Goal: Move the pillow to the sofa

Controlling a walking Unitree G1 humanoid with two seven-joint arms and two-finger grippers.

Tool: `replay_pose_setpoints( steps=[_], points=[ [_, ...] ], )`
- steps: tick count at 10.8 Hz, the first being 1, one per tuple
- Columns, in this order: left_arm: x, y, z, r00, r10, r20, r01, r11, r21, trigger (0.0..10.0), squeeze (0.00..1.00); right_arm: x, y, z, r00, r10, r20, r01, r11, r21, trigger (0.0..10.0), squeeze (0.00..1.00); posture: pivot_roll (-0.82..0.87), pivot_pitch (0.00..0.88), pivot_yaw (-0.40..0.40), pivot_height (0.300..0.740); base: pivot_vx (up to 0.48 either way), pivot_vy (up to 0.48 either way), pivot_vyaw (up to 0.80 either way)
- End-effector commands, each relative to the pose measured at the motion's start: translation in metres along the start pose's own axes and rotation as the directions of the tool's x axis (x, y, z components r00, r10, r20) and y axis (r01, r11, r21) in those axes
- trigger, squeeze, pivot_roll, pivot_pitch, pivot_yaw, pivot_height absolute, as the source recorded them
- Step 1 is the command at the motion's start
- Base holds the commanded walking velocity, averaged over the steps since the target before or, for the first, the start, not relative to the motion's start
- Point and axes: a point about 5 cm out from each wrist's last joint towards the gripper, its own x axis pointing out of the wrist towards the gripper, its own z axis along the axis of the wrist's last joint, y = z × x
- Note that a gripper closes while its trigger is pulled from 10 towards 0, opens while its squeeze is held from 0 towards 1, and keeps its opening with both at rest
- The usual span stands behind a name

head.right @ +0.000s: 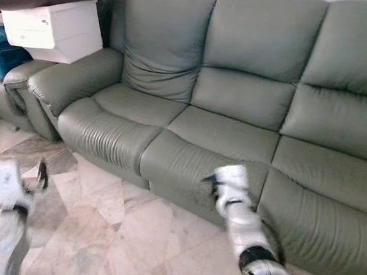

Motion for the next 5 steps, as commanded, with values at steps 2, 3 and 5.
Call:
replay_pose_setpoints(
  steps=[2, 3, 5],
  points=[
    [-0.012, -0.013, 0.001, 0.991, -0.13, -0.012, 0.13, 0.991, -0.01, 10.0, 0.0, -0.017, -0.014, 0.015, 0.994, 0.025, 0.11, -0.04, 0.989, 0.143, 10.0, 0.0, -0.15, 0.015, 0.073, 0.74, 0.0, 0.0, 0.0],
    [-0.021, -0.02, -0.003, 0.977, -0.212, -0.031, 0.212, 0.977, -0.018, 10.0, 0.0, -0.035, -0.02, 0.017, 0.991, 0.017, 0.133, -0.038, 0.987, 0.157, 10.0, 0.0, -0.16, 0.021, 0.077, 0.74, 0.0, 0.0, 0.0],
    [-0.036, -0.024, -0.008, 0.954, -0.293, -0.058, 0.292, 0.956, -0.032, 10.0, 0.0, -0.068, -0.021, 0.001, 0.993, 0.046, 0.106, -0.06, 0.99, 0.131, 10.0, 0.0, -0.17, 0.029, 0.085, 0.74, 0.0, 0.0, 0.0]
  ],
)
